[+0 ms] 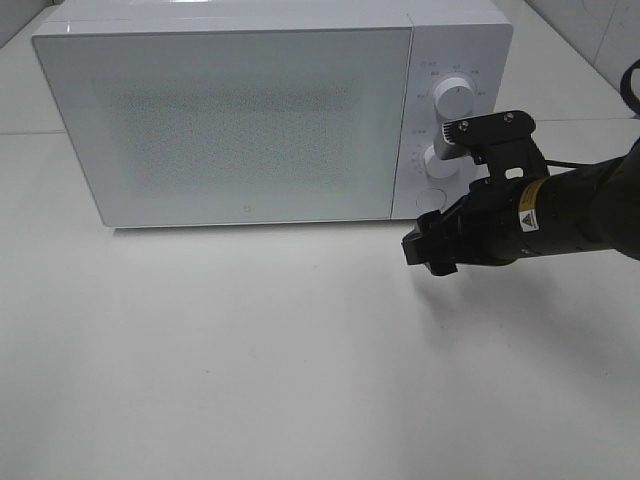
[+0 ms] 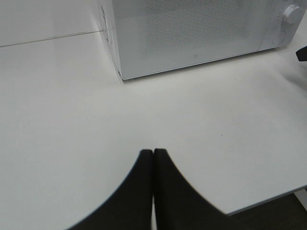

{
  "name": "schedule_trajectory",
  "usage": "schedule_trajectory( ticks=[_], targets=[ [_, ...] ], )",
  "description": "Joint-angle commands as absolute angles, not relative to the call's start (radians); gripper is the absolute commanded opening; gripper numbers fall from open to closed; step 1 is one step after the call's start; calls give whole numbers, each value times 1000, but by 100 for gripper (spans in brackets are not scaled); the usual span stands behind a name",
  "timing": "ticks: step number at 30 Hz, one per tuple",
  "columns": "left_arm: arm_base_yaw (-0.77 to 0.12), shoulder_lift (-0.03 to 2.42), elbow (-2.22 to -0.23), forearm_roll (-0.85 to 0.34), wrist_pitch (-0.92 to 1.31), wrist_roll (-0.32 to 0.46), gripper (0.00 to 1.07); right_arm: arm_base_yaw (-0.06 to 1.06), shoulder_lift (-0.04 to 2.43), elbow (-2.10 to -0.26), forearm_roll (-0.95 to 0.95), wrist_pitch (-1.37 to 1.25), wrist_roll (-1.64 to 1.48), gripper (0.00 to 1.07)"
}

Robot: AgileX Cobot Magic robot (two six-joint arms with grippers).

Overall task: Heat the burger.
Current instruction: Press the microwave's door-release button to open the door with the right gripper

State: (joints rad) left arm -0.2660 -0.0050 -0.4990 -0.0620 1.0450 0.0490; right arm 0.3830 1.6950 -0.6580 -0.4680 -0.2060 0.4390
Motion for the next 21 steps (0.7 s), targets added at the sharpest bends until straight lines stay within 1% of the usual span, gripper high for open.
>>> schedule_trajectory(
  ticks=[1, 3, 5, 6, 7, 8, 10, 11, 12, 14, 15, 16, 17, 18, 19, 21],
  targets=[
    [-263, -25, -496, -64, 1036, 47, 0, 385, 1683, -676, -480, -109, 426, 69],
    [-263, -25, -496, -64, 1036, 47, 0, 387, 1683, -686, -479, -71, 426, 69],
    [-263, -25, -496, -64, 1036, 47, 0, 387, 1683, -731, -467, 105, 426, 69],
    [-263, -25, -496, -64, 1036, 47, 0, 387, 1683, -731, -467, 105, 426, 69],
    [-263, -25, -496, -64, 1036, 47, 0, 387, 1683, -742, -455, 143, 423, 69],
    [-263, -25, -496, -64, 1036, 47, 0, 387, 1683, -769, -425, 234, 401, 68],
    [-263, -25, -496, -64, 1036, 47, 0, 387, 1683, -782, -401, 276, 377, 67],
    [-263, -25, -496, -64, 1036, 47, 0, 387, 1683, -805, -342, 343, 312, 67],
    [-263, -25, -496, -64, 1036, 47, 0, 387, 1683, -805, -342, 343, 312, 67],
    [-263, -25, -496, -64, 1036, 47, 0, 387, 1683, -840, -204, 436, 174, 67],
    [-263, -25, -496, -64, 1036, 47, 0, 387, 1683, -840, -204, 436, 174, 67],
    [-263, -25, -496, -64, 1036, 47, 0, 387, 1683, -864, -116, 500, 93, 67],
    [-263, -25, -496, -64, 1036, 47, 0, 387, 1683, -877, -70, 532, 59, 67],
    [-263, -25, -496, -64, 1036, 47, 0, 387, 1683, -877, -70, 532, 59, 67],
    [-263, -25, -496, -64, 1036, 47, 0, 387, 1683, -899, 0, 590, 17, 67],
    [-263, -25, -496, -64, 1036, 47, 0, 384, 1683, -911, 21, 620, 9, 67]
  ],
)
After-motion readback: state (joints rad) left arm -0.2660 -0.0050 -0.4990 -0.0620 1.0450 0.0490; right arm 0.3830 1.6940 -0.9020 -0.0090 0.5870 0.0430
